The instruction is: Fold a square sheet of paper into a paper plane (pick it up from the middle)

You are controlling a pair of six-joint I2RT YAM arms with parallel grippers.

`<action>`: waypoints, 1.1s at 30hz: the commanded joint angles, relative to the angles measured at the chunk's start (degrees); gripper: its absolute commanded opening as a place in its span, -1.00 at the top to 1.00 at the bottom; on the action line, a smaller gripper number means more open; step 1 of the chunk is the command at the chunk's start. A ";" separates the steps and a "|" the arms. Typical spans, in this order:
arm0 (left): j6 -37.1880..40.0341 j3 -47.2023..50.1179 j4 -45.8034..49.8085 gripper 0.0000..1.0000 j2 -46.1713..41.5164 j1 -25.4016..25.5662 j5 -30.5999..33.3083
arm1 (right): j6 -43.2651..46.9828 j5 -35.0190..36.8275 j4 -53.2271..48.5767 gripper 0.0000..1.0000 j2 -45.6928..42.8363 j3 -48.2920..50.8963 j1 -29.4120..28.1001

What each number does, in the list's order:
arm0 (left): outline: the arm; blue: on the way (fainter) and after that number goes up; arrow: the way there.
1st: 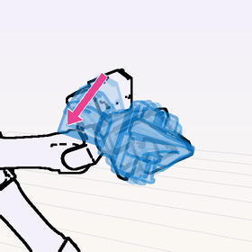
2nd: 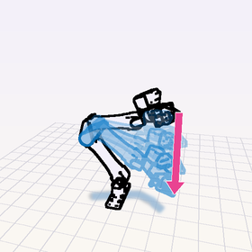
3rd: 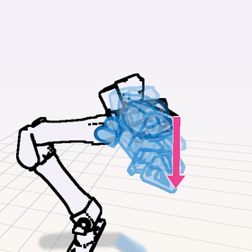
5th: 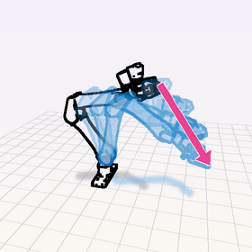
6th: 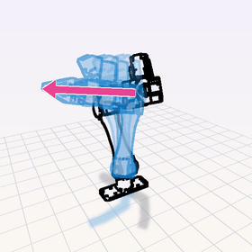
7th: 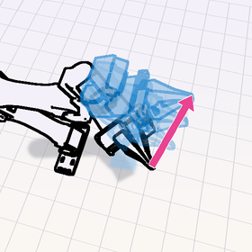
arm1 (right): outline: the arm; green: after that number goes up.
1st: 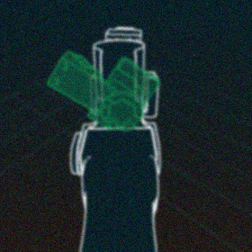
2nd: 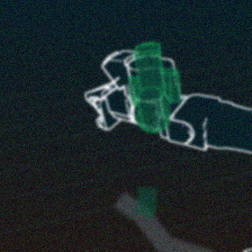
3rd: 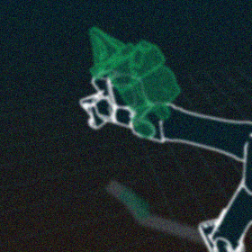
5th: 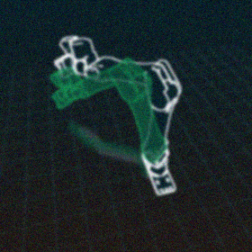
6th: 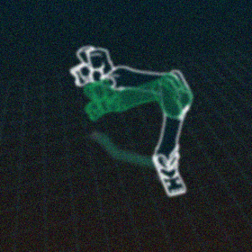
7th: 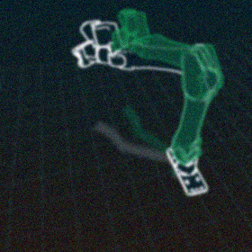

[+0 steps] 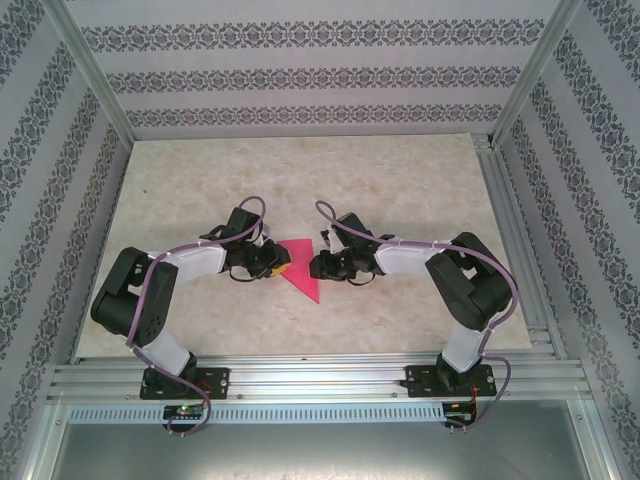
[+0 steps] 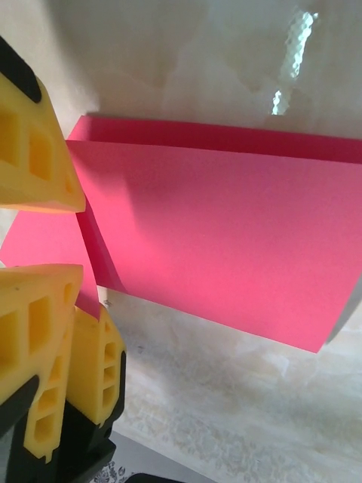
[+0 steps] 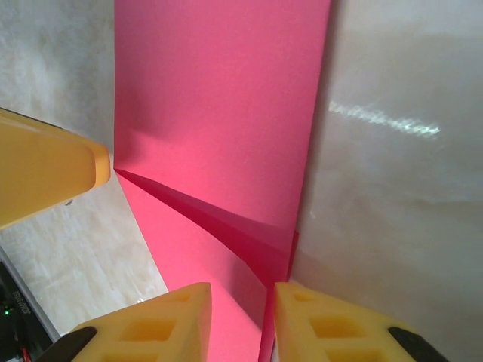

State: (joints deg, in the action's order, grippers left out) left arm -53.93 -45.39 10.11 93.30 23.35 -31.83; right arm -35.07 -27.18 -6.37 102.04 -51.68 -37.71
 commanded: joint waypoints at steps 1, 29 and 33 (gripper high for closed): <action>3.17 -1.18 3.04 0.36 -3.42 0.90 2.44 | -0.28 1.14 0.25 0.46 -0.80 -0.10 0.56; 0.35 2.78 -1.72 0.09 -2.46 1.43 1.84 | 1.01 3.54 -3.31 0.61 0.33 -1.55 0.94; -0.06 2.39 -3.12 0.11 -1.17 1.91 1.04 | 1.10 3.58 -3.28 0.62 0.40 -1.47 0.96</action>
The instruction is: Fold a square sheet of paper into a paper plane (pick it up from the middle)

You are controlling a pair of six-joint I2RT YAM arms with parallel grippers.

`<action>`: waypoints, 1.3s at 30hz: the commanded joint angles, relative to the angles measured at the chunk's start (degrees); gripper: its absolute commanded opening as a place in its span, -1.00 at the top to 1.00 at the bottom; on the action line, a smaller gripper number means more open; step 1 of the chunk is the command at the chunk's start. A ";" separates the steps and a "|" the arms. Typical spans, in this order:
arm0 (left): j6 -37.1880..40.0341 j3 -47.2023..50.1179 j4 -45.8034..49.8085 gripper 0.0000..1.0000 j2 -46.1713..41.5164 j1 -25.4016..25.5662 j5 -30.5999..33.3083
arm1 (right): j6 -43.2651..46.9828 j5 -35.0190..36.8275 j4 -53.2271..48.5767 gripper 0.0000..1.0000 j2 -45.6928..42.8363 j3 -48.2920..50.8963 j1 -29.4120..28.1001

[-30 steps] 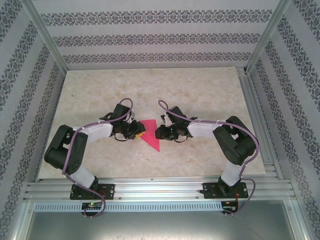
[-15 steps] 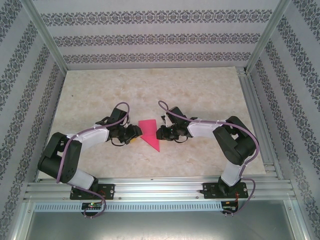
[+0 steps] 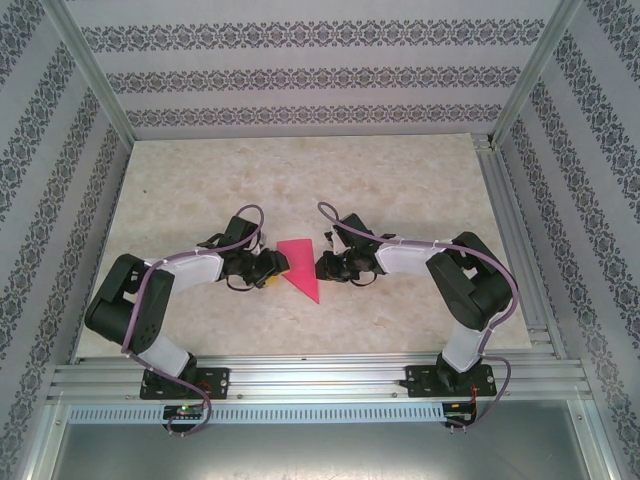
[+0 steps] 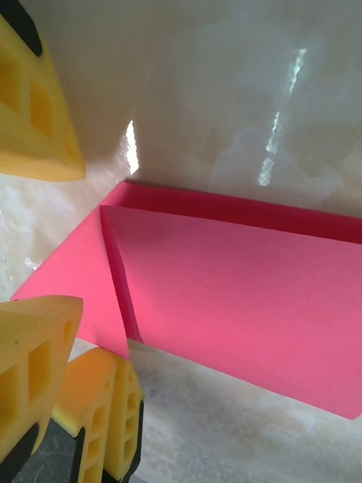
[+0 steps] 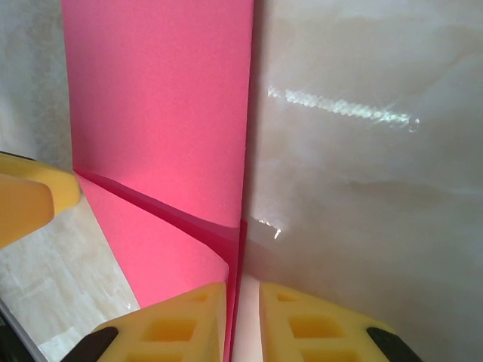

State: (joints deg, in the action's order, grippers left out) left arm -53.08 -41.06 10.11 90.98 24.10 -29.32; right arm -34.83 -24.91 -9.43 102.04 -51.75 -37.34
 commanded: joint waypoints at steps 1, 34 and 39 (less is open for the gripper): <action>-0.85 -2.28 -3.10 0.11 1.38 1.23 -1.70 | 0.98 1.34 -0.38 0.62 0.44 -1.46 0.66; -2.03 -5.04 -4.69 0.38 1.57 1.97 -1.52 | 9.19 6.30 -5.58 0.25 -5.38 -4.88 -3.15; -2.47 -5.51 -5.32 0.40 2.26 1.92 -1.69 | 10.19 7.99 -7.53 0.20 -3.04 -7.97 -6.05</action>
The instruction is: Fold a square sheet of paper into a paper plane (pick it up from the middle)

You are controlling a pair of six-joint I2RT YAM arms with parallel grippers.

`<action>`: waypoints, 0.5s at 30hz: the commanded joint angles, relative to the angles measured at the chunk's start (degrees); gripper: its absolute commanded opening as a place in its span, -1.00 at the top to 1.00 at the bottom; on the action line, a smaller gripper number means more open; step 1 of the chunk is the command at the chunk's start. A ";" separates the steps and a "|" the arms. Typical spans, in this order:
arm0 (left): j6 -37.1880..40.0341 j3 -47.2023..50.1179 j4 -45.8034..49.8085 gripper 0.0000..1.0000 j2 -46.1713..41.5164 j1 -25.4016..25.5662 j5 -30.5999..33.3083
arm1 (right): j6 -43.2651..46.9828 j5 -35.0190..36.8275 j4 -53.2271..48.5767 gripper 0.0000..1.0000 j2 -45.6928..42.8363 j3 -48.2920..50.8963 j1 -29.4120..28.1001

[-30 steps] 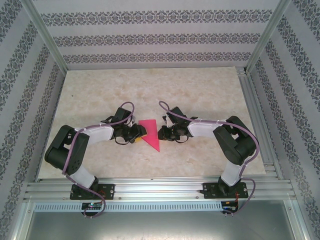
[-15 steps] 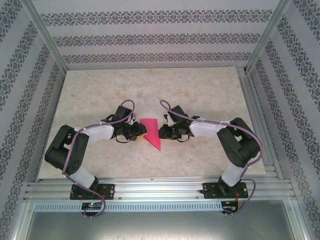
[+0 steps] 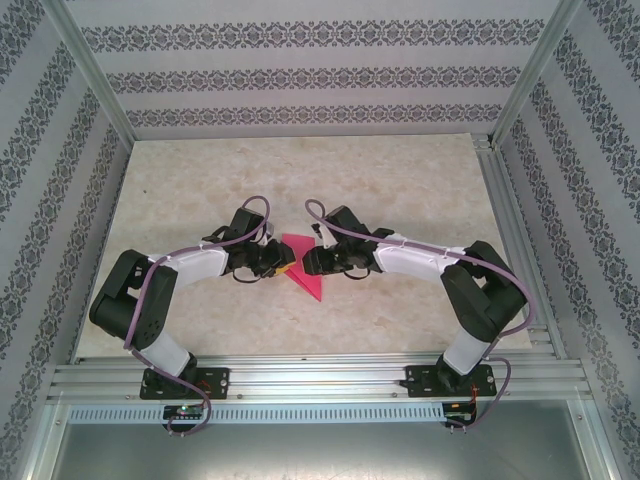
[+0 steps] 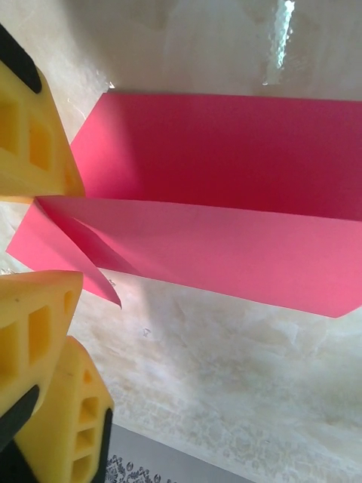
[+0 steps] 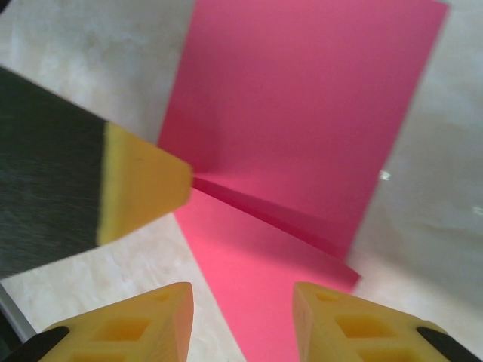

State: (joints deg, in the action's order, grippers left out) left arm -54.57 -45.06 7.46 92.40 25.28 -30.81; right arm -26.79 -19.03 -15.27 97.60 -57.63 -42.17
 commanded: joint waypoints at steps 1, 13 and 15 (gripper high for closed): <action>-0.89 -1.77 -2.60 0.40 1.09 0.73 -0.22 | 2.33 2.50 -1.68 0.18 1.64 -2.31 -1.84; -2.59 -2.15 -3.52 0.40 1.49 0.42 -0.13 | 4.88 9.89 -0.48 0.17 3.41 -2.69 -7.05; -2.57 -2.17 -3.61 0.40 1.62 0.39 -0.30 | 5.64 12.27 -1.07 0.17 3.60 -2.73 -7.62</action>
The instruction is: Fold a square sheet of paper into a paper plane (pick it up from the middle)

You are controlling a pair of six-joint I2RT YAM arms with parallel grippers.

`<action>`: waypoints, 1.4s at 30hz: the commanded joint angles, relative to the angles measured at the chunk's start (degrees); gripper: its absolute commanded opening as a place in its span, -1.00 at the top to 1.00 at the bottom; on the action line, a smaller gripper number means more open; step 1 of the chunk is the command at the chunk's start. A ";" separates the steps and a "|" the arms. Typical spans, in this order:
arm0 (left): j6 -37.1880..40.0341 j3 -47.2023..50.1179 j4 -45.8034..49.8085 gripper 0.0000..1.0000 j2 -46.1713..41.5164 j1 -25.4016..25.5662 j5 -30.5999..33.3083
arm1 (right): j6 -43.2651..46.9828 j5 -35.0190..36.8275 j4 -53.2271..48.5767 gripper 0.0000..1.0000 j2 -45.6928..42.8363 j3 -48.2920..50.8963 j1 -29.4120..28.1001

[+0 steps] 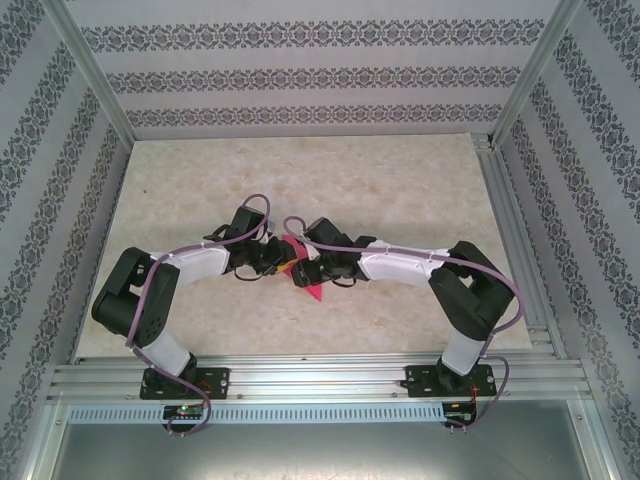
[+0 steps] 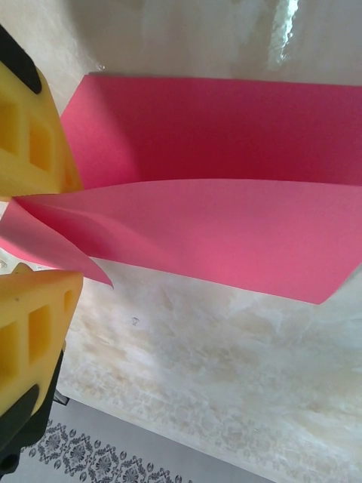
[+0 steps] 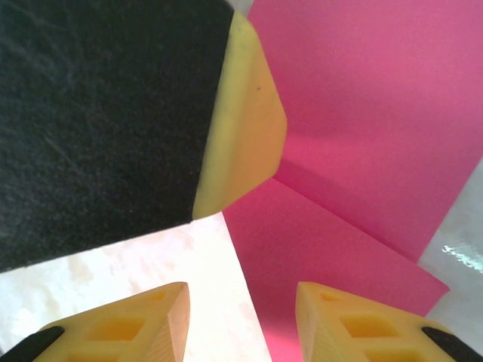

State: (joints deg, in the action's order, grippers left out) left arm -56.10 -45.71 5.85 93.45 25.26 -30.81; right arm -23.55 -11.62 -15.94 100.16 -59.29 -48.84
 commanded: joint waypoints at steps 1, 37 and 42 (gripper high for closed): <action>-1.12 -1.48 -1.94 0.41 0.59 0.48 -0.22 | 2.99 5.60 -0.42 0.17 1.25 -0.99 -1.28; -0.81 -2.20 -0.77 0.40 0.46 0.47 0.53 | 3.87 24.42 -7.89 0.70 4.36 -5.14 -8.21; -0.70 -2.28 -0.49 0.39 0.08 0.41 1.13 | 2.92 20.17 -5.58 0.94 3.60 -3.39 -6.50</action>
State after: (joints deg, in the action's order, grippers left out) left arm -56.90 -46.48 5.58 93.45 25.26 -30.68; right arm -19.40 10.92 -24.05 104.64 -64.16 -56.40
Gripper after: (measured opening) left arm 0.301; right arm 0.051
